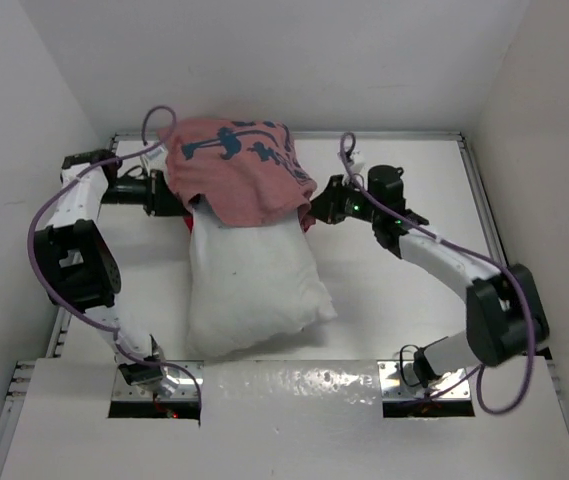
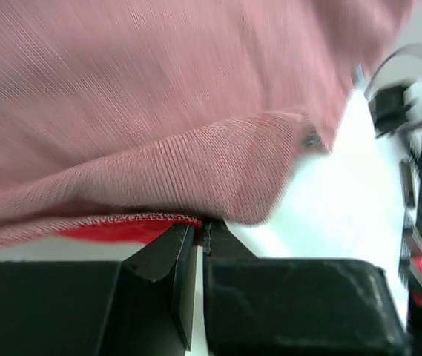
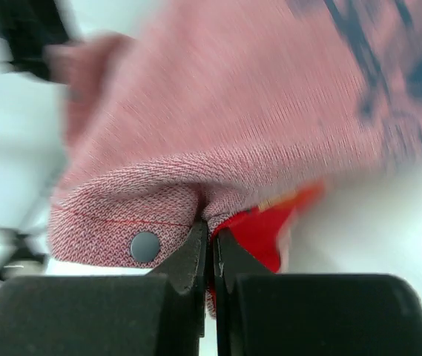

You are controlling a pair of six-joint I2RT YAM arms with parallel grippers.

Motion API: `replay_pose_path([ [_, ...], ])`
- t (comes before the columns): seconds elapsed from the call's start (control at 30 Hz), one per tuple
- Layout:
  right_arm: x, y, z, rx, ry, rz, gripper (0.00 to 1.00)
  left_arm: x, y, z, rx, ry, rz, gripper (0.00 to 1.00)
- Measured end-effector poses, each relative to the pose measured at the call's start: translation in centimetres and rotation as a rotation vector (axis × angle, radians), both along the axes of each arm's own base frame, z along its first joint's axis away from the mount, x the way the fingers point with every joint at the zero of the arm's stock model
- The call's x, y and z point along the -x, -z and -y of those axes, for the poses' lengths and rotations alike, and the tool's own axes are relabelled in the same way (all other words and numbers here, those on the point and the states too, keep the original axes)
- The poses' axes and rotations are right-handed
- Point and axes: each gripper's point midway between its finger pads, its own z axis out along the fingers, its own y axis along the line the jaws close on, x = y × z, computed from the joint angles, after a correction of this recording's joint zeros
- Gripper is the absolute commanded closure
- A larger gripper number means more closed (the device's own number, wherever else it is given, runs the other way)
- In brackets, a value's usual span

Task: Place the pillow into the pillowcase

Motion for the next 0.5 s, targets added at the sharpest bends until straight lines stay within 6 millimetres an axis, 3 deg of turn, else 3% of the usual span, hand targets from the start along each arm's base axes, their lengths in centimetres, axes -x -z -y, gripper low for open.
replay_pose_path([
  [0.2, 1.7, -12.4, -0.1, -0.154, -0.019, 0.176, 1.00, -3.7, -10.8, 0.1, 0.115, -0.070, 0.232, 1.00],
  [0.37, 1.9, -19.6, 0.1, -0.227, -0.012, 0.270, 1.00, -5.4, -19.5, 0.1, 0.187, -0.129, 0.385, 1.00],
  [0.43, 1.5, -23.4, 0.1, -0.259, 0.006, 0.314, 1.00, -7.0, -24.3, -0.4, 0.235, -0.200, 0.416, 1.00],
  [0.5, 0.4, -29.5, 0.4, -0.296, 0.035, 0.401, 1.00, -9.1, -31.6, -1.5, 0.282, -0.263, 0.516, 1.00],
])
